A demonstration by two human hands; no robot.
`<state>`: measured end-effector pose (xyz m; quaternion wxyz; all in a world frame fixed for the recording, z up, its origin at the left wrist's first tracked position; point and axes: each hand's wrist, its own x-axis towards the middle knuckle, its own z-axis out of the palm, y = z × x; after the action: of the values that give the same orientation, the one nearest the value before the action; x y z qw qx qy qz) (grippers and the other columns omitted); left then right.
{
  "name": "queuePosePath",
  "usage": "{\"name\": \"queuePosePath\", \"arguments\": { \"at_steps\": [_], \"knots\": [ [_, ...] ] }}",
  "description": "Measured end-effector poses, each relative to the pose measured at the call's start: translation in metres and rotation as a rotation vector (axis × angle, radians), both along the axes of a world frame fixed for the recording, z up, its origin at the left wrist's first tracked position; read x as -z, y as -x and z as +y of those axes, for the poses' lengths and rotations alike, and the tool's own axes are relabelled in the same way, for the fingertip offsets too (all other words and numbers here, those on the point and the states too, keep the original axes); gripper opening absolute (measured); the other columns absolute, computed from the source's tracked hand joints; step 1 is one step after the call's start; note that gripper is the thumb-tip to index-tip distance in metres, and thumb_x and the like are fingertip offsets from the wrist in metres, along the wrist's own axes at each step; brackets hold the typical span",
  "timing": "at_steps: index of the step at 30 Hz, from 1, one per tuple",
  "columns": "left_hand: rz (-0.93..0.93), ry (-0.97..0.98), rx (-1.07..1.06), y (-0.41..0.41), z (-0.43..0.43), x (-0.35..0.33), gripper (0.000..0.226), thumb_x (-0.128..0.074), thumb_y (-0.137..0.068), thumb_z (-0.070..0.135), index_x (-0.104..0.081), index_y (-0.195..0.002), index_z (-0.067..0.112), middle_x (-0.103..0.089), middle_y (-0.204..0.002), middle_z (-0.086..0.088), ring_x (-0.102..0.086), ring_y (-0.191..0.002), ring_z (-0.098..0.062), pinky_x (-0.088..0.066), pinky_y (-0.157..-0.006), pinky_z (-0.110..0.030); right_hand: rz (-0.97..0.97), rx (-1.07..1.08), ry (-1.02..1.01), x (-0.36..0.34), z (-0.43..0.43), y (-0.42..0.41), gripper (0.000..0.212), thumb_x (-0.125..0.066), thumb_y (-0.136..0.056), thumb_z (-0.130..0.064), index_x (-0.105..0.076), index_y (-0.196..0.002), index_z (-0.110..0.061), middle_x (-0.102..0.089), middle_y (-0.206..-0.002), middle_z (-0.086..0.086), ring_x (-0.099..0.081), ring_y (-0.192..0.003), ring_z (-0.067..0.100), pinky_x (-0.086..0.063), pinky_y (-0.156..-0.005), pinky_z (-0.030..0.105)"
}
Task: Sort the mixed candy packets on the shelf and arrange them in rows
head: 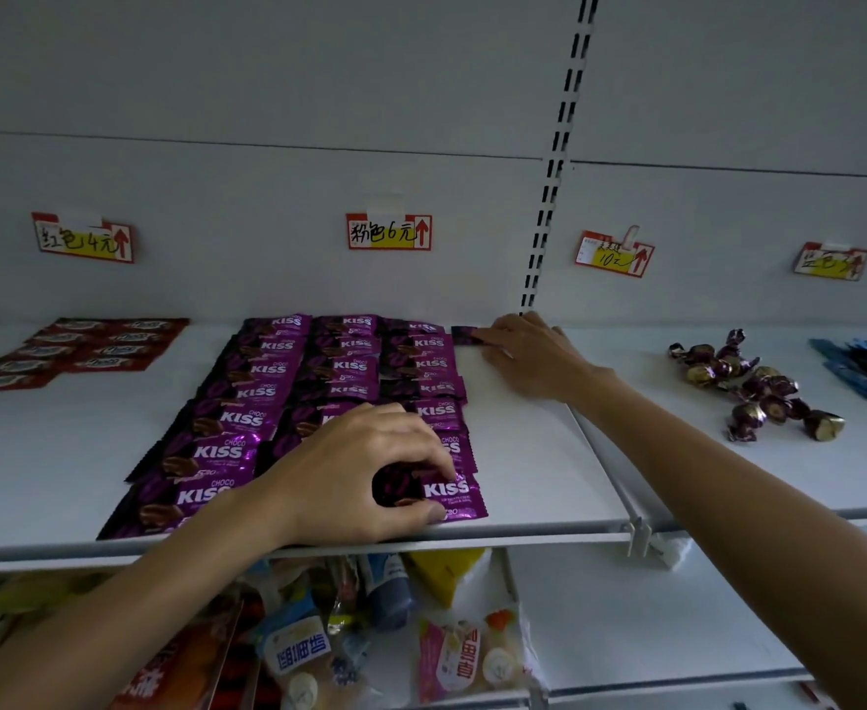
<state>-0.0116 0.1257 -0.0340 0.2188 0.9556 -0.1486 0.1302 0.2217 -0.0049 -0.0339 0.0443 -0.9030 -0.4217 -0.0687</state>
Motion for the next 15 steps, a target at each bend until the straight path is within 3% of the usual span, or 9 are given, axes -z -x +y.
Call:
{"name": "queuePosePath", "arguments": {
  "at_steps": [9,15],
  "knots": [
    [-0.004,-0.006,0.002,0.001,0.000,-0.002,0.035,-0.053,-0.079,0.054,-0.065,-0.105,0.035,-0.058,-0.103,0.024,-0.048,-0.102,0.006,-0.040,-0.090,-0.020,0.050,0.056,0.063,-0.004,0.010,0.003,0.046,-0.029,-0.101,-0.036,-0.026,-0.146,-0.028,-0.027,-0.151,-0.001,-0.021,-0.137,0.025,-0.023,-0.107,0.047],
    [-0.085,0.033,-0.016,0.001,-0.002,-0.015,0.033,-0.052,-0.079,0.047,-0.063,-0.105,0.031,-0.061,-0.099,0.017,-0.052,-0.095,-0.001,-0.045,-0.083,-0.022,0.003,0.059,-0.169,-0.009,-0.010,0.029,0.048,-0.040,-0.099,-0.031,-0.030,-0.145,-0.021,-0.036,-0.148,0.004,-0.029,-0.134,0.024,-0.028,-0.107,0.042]
  ]
}}
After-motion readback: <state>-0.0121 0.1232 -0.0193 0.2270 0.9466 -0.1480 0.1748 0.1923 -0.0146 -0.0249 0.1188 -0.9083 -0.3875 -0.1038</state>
